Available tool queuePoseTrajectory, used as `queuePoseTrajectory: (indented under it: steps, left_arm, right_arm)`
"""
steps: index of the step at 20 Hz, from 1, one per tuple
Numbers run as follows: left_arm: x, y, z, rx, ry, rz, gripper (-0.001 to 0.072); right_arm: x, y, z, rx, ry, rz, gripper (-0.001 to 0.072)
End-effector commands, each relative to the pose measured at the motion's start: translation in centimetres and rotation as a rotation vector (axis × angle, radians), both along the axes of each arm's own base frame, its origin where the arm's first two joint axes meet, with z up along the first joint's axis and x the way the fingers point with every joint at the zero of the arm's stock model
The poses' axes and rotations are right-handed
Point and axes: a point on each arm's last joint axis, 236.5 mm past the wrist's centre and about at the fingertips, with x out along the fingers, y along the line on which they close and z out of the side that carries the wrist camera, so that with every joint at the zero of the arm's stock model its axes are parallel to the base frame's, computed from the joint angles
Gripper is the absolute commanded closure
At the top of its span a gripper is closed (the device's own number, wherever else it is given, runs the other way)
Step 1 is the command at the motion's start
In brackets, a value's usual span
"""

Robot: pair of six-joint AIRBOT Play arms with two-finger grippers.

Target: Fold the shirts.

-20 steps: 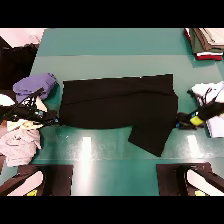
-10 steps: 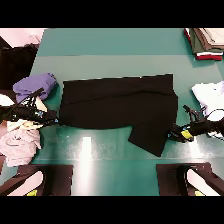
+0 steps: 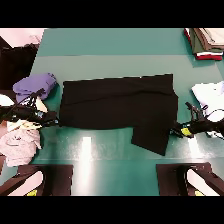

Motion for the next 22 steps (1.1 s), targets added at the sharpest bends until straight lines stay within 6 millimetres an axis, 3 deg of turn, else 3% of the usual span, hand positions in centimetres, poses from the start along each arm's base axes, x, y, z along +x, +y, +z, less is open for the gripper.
queuePoseTrajectory:
  steps: [1,4,6,9,12,14,18,22]
  left_arm:
    - [-2.2,0.6,-0.1,0.039,0.057,-0.06,0.0687]
    - [-3.5,1.2,1.0,0.087,0.038,-0.064,0.0687]
    - [-4.5,0.9,2.3,0.085,0.02,-0.075,0.0687]
    - [-4.7,0.6,3.3,0.081,-0.002,-0.056,0.0686]
    - [-1.9,-0.8,4.3,0.008,-0.099,0.01,0.0686]
    - [0.3,-1.0,5.1,-0.016,-0.177,0.066,0.0686]
    - [3.6,-0.1,5.9,-0.002,-0.298,0.156,0.0686]
    - [6.7,1.4,7.0,0.025,-0.418,0.247,0.0686]
  right_arm:
    - [-1.7,-1.1,2.4,-0.055,0.031,0.101,0.0698]
    - [-3.5,-3.0,6.4,-0.161,0.005,0.165,0.0698]
    - [-4.2,-2.9,8.3,-0.177,-0.031,0.156,0.0698]
    - [-3.2,-2.9,10.0,-0.21,-0.16,0.115,0.0698]
    - [-0.7,-3.1,11.4,-0.232,-0.298,0.077,0.0699]
    - [2.2,-2.6,12.9,-0.199,-0.378,0.046,0.0699]
    - [7.6,-3.5,14.8,-0.196,-0.439,0.04,0.0699]
    - [12.6,-4.9,15.2,-0.203,-0.445,0.04,0.0699]
